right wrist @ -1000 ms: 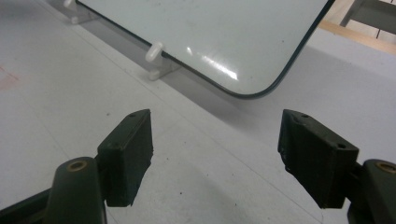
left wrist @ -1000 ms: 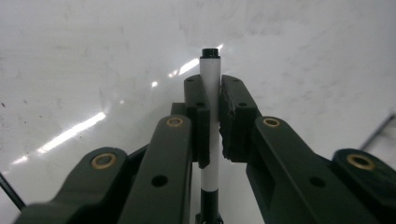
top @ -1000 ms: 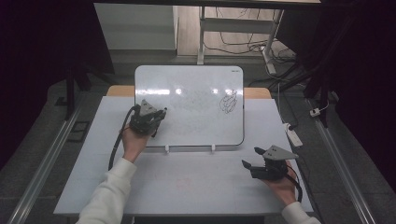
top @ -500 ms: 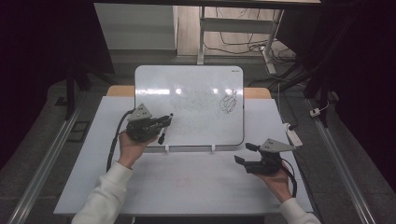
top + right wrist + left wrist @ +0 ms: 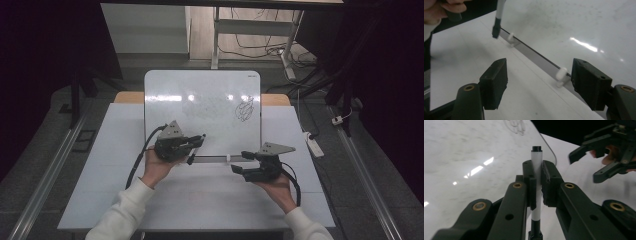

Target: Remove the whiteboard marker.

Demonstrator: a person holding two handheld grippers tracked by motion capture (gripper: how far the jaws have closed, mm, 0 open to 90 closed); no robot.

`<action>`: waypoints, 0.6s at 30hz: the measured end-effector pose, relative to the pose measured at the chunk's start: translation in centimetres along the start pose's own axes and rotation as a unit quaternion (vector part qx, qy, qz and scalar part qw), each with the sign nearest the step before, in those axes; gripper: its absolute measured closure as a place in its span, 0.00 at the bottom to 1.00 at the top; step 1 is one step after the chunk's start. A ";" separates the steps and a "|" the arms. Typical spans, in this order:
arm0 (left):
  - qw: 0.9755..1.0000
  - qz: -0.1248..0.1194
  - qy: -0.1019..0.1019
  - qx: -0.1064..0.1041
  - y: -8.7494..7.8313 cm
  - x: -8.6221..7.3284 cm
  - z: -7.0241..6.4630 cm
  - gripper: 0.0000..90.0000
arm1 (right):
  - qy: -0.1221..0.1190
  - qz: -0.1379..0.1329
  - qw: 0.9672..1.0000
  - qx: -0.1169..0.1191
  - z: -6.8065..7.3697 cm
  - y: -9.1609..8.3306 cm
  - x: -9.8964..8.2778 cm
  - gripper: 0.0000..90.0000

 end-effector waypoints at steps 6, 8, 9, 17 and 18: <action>1.000 0.009 0.029 0.000 1.2 0.6 -1.7 0.91 | 0.006 0.019 1.000 0.019 1.3 1.7 1.0 0.37; 0.999 0.010 0.033 -0.004 1.5 0.7 -2.1 0.91 | 0.007 0.023 0.999 0.023 1.7 2.2 1.4 0.38; 0.999 0.010 0.034 -0.006 1.6 0.7 -2.2 0.91 | 0.008 0.024 0.999 0.029 1.9 2.5 1.5 0.39; 0.999 0.014 0.047 -0.006 2.4 0.7 -3.2 0.91 | 0.026 0.040 0.998 0.048 2.9 4.3 2.1 0.48; 0.999 0.015 0.048 -0.006 2.5 0.8 -3.2 0.91 | 0.030 0.042 0.998 0.047 2.9 4.5 2.2 0.49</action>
Point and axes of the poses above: each handheld gripper's, and its own axes: y roughly forward along the jaws, x roughly out of its top, z roughly to its left, the point moved 1 cm from there along y, roughly forward along the jaws, and after that the axes turned 3 degrees about z, right-handed, at the moved point
